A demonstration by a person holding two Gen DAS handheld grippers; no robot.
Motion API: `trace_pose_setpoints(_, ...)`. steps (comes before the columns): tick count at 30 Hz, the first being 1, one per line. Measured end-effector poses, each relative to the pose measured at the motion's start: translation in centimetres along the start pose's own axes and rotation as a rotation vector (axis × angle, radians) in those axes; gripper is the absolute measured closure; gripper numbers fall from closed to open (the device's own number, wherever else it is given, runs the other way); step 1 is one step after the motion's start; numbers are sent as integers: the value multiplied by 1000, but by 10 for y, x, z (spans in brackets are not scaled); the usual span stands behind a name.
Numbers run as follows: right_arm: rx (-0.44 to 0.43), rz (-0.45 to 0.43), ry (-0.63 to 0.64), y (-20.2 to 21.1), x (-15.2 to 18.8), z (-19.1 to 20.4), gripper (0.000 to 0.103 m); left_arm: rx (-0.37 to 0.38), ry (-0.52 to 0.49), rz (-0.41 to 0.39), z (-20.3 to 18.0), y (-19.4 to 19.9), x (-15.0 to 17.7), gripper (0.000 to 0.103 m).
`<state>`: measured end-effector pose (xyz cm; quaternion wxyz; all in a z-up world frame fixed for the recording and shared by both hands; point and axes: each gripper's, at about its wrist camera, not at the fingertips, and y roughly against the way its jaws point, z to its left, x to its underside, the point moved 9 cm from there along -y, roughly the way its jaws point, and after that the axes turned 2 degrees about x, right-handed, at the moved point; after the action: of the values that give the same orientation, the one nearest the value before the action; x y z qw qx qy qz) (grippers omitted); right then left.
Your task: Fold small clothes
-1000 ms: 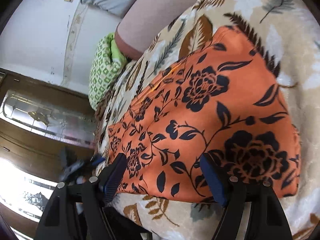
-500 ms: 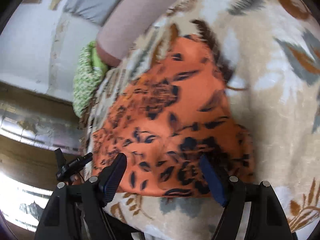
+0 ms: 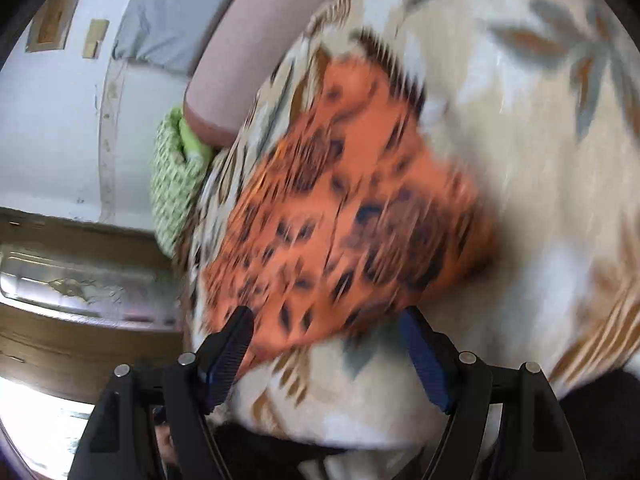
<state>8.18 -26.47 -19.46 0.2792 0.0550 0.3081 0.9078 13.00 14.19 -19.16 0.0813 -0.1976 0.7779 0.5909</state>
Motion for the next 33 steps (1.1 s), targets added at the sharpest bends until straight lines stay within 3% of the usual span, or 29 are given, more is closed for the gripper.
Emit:
trace_pose_setpoints(2, -20, 16, -58, -15, 11, -2, 25, 56, 26, -28, -14, 9, 4, 48)
trace_pose_setpoints(4, -41, -26, -101, -24, 10, -3, 25, 119, 111, -62, -34, 13, 18, 46)
trace_pose_setpoints(6, -42, -70, -182, -32, 8, -11, 25, 194, 220, -101, -53, 12, 34, 35)
trace_pose_setpoints(9, -46, -129, -298, -42, 1, -24, 25, 160, 293, -132, -69, -2, 49, 35)
trace_pose_setpoints(12, -33, -184, -283, -40, -7, -20, 25, 124, 340, -48, -76, -36, 58, 35)
trace_pose_setpoints(13, 9, -194, -233, -42, -9, -17, 33, 112, 370, -25, -74, -47, 58, 35)
trace_pose_setpoints(14, 49, -187, -208, -44, -11, -17, 63, 102, 397, -14, -71, -53, 59, 35)
trace_pose_setpoints(15, 95, -167, -197, -47, -10, -23, 78, 102, 427, -21, -68, -54, 57, 37)
trace_pose_setpoints(16, 126, -163, -182, -48, -10, -27, 83, 98, 446, -32, -66, -54, 55, 43)
trace_pose_setpoints(17, 156, -161, -151, -47, -11, -27, 90, 53, 438, -24, -61, -53, 53, 77)
trace_pose_setpoints(18, 200, -170, -102, -42, -10, -26, 91, 35, 427, -7, -57, -54, 53, 95)
trace_pose_setpoints(20, 335, -195, 67, -27, -9, -11, 94, 25, 423, 37, -50, -56, 57, 96)
trace_pose_setpoints(23, 483, -175, 201, -20, -7, -13, 94, -117, 238, 49, -59, -51, 63, 96)
trace_pose_setpoints(24, 515, -147, 193, -23, -7, -25, 94, -175, 157, 43, -64, -53, 63, 95)
trace_pose_setpoints(25, 476, -121, 141, -24, -5, -37, 92, -207, 116, 34, -69, -51, 62, 95)
trace_pose_setpoints(28, 362, -144, 122, -5, 1, -27, 88, -83, 154, 61, -82, -44, 62, 89)
trace_pose_setpoints(30, 269, -149, 135, 5, 8, -6, 76, -30, 154, 41, -87, -31, 59, 79)
trace_pose_setpoints(32, 174, -119, 183, 3, 18, 27, 18, -72, 133, -17, -87, -14, 53, 66)
trace_pose_setpoints(33, 113, -100, 216, -4, 23, 50, 16, -74, 130, -29, -87, -10, 51, 60)
